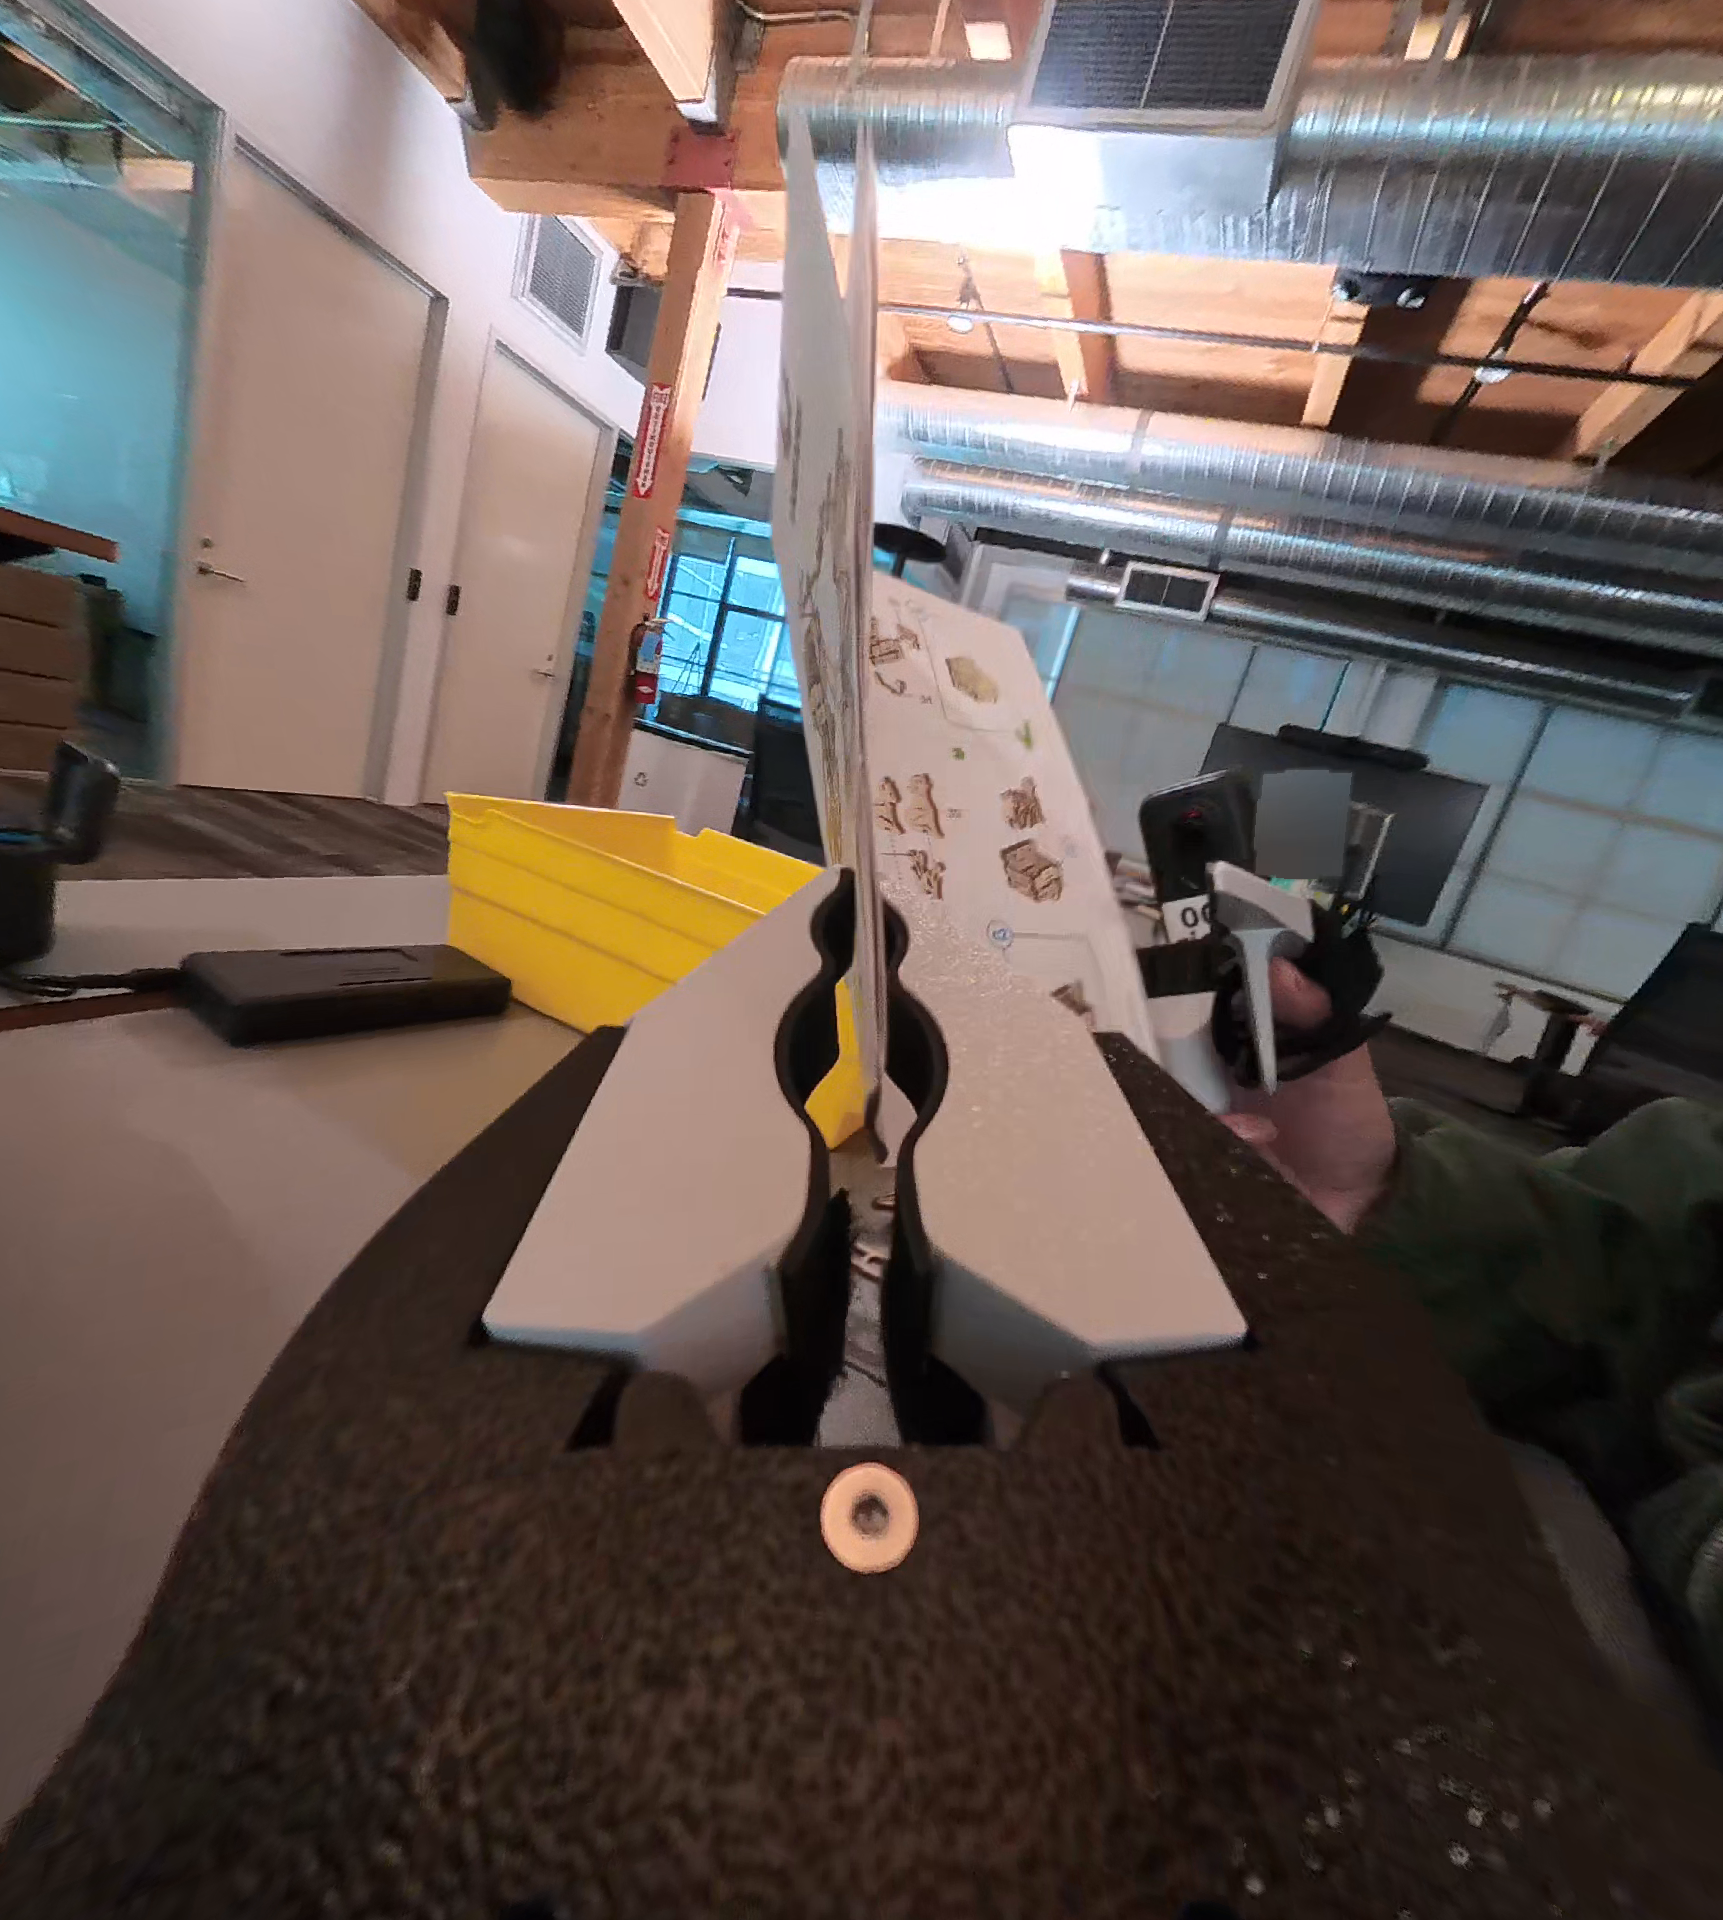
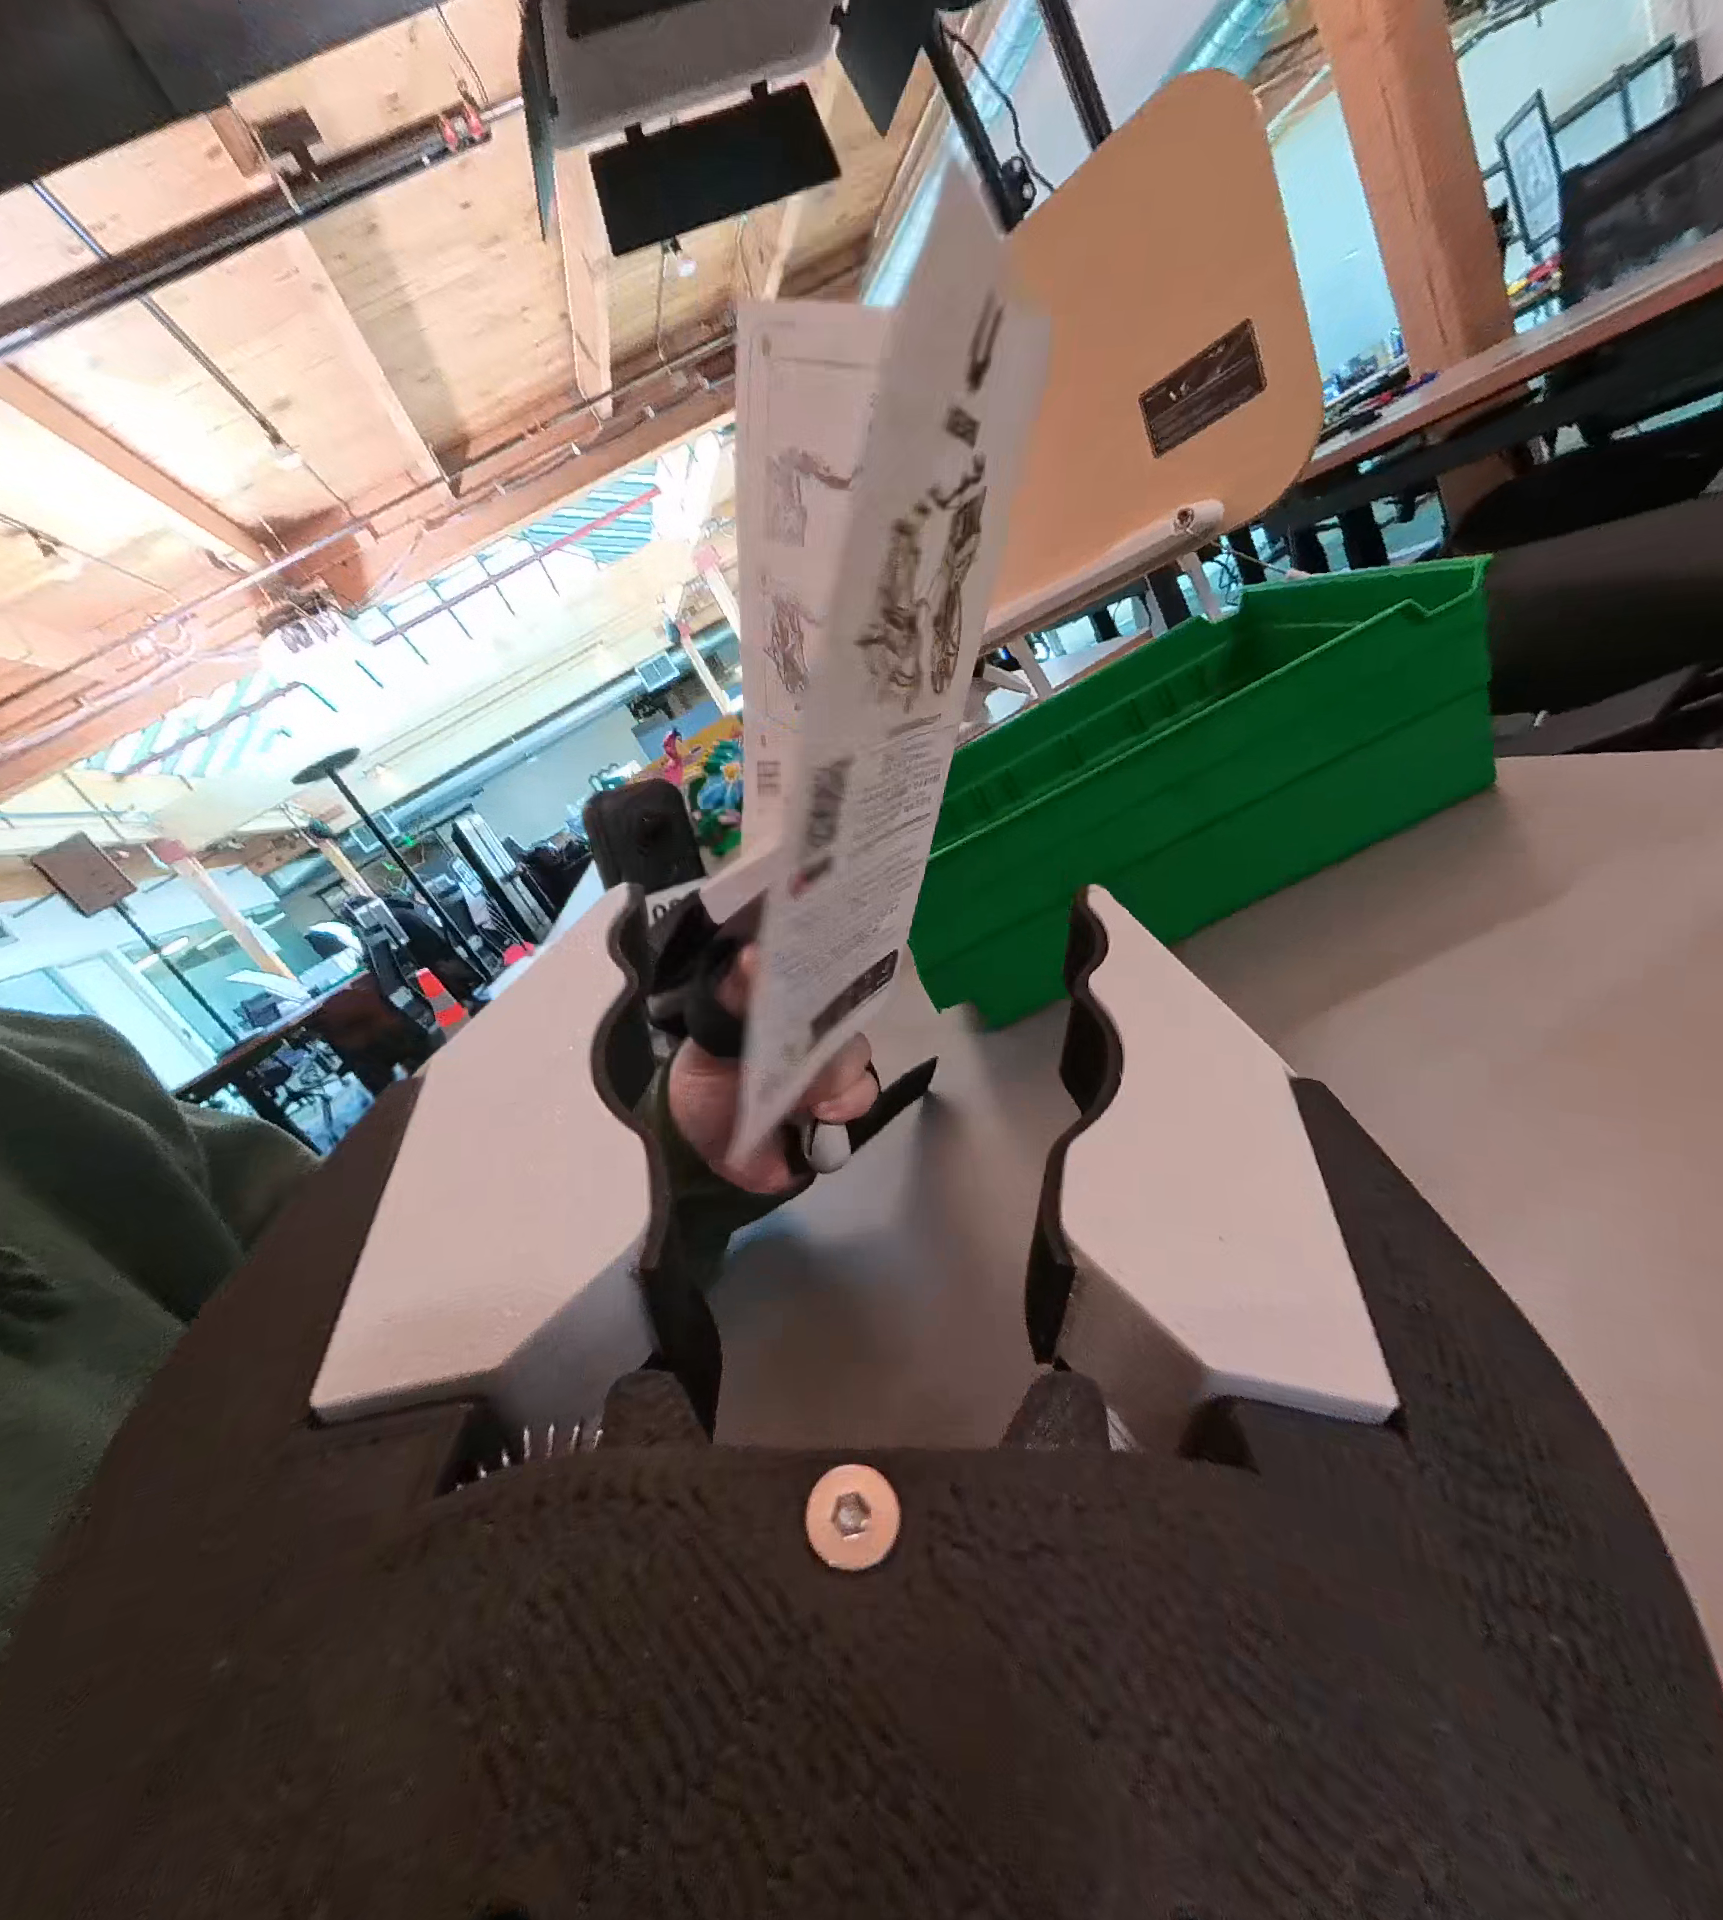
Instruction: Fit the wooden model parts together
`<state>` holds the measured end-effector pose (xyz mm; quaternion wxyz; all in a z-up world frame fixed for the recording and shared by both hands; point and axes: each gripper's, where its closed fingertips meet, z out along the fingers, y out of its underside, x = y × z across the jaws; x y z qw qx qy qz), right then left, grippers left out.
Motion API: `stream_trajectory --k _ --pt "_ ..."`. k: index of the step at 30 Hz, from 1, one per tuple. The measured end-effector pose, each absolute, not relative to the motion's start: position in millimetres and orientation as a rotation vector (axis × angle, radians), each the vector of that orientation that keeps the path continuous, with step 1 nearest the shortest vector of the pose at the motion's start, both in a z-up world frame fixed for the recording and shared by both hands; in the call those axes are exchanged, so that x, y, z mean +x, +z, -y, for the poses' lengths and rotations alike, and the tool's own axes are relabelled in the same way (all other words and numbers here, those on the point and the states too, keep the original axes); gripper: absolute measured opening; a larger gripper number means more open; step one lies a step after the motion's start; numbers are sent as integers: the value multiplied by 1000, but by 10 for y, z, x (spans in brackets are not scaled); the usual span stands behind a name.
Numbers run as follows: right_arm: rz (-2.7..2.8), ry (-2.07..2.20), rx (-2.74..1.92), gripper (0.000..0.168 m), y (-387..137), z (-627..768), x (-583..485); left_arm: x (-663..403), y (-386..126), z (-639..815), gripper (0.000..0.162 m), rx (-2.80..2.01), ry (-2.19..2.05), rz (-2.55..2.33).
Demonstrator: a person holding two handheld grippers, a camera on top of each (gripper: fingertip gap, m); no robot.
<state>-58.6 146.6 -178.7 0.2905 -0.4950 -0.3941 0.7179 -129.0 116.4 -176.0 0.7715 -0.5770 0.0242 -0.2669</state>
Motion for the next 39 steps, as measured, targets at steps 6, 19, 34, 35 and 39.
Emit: stream_trajectory --k 6,19,34,35,39 --pt "1068 1826 -1361 52 -1899 -1487 -610 -1188 -1846 -1214 0 -1310 -527 -105" --pt "1122 1721 -1457 0 -2085 -1704 -585 -973 -1712 -1065 47 -1232 -790 -230" --pt "1091 1806 -1394 0 -1971 -1716 -534 -1000 -1797 -1083 22 -1297 -854 -229" --pt "1088 1807 -1392 0 -1969 -1718 -534 -965 -1791 -1066 16 -1290 -883 -243" --pt "1110 1800 -1389 0 -1996 -1661 -568 -781 -1759 -995 10 -1255 -1004 -307"
